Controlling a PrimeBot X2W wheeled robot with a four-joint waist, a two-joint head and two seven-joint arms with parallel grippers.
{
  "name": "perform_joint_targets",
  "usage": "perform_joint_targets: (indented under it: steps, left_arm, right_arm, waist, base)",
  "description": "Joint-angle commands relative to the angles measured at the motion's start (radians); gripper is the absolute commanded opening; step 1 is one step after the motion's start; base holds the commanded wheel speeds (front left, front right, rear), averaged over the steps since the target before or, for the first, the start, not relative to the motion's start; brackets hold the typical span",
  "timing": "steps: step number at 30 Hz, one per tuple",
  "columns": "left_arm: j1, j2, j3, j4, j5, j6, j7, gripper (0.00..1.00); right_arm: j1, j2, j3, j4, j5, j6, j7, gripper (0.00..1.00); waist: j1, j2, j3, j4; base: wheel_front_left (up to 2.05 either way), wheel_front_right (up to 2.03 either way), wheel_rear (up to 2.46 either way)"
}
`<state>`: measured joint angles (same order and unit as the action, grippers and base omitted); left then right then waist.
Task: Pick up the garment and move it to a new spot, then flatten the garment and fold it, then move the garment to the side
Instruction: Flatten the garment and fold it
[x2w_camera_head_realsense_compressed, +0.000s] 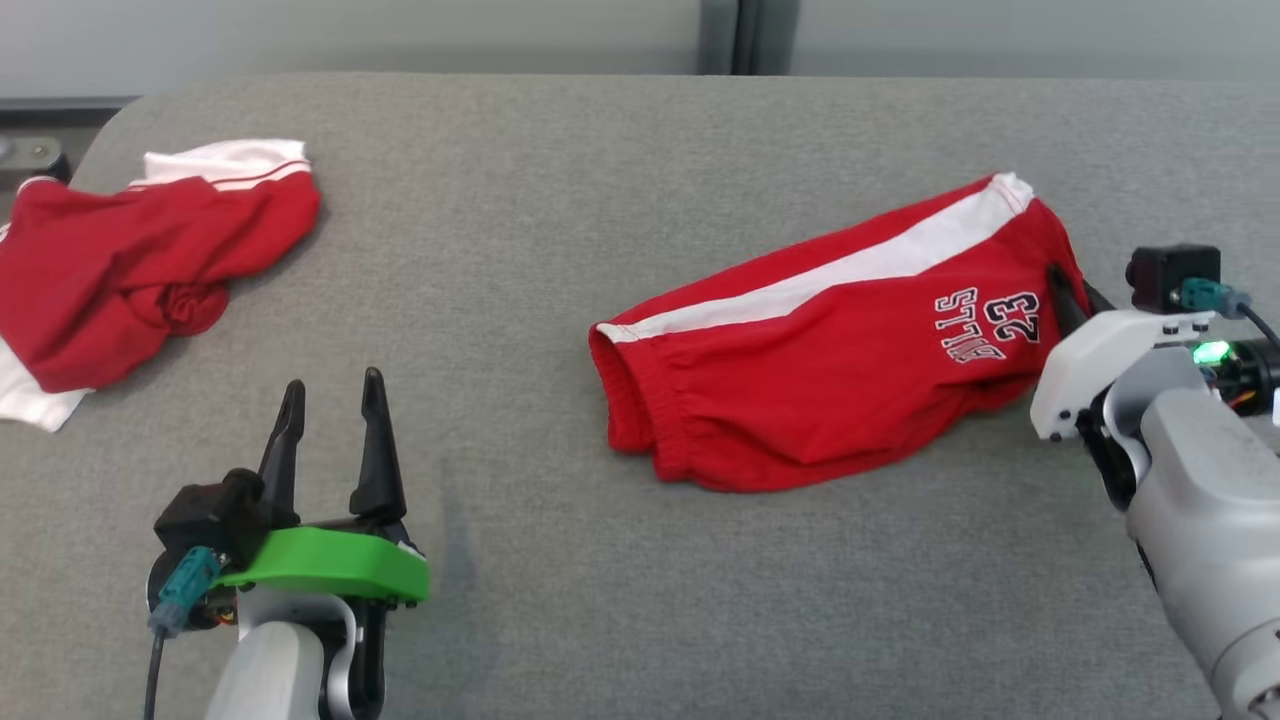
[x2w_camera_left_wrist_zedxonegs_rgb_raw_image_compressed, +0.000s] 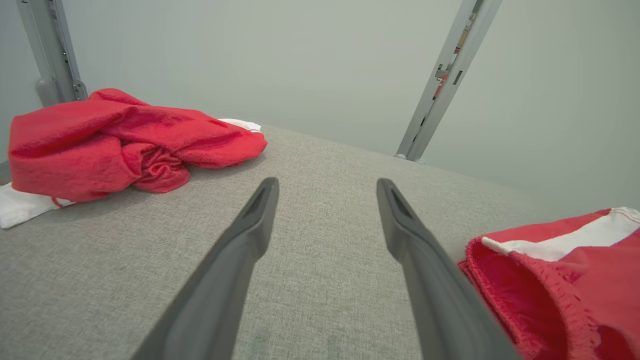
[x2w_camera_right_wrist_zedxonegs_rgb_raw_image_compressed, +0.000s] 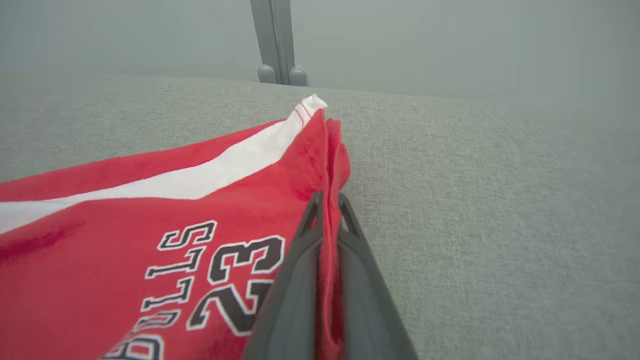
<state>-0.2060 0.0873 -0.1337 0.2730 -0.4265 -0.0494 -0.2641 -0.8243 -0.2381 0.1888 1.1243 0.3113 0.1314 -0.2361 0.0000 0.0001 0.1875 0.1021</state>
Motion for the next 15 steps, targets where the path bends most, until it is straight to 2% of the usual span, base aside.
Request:
perform_joint_targets:
  steps: [1,9,15]
  left_arm:
    - [0.023,0.000,0.002,0.005,0.010,-0.006,-0.001,1.00]
    - [0.048,-0.008,0.015,0.007,0.020,-0.008,-0.001,1.00]
    - [0.055,-0.017,0.008,0.011,0.024,-0.012,0.000,1.00]
  right_arm:
    - [0.040,-0.007,0.001,-0.015,0.014,-0.001,-0.010,0.00]
    - [0.197,-0.002,-0.051,-0.125,0.058,-0.001,-0.028,0.00]
    - [0.273,0.022,-0.116,-0.190,0.043,-0.001,-0.029,0.00]
  waist:
    - [0.0000,-0.0001,-0.039,-0.066]
    - [0.0000,-0.0001,-0.062,-0.167]
    - [0.0000,-0.0001,-0.066,-0.188]
  base:
    - [0.00,0.00,0.00]
    - [0.00,0.00,0.00]
    - [0.00,0.00,0.00]
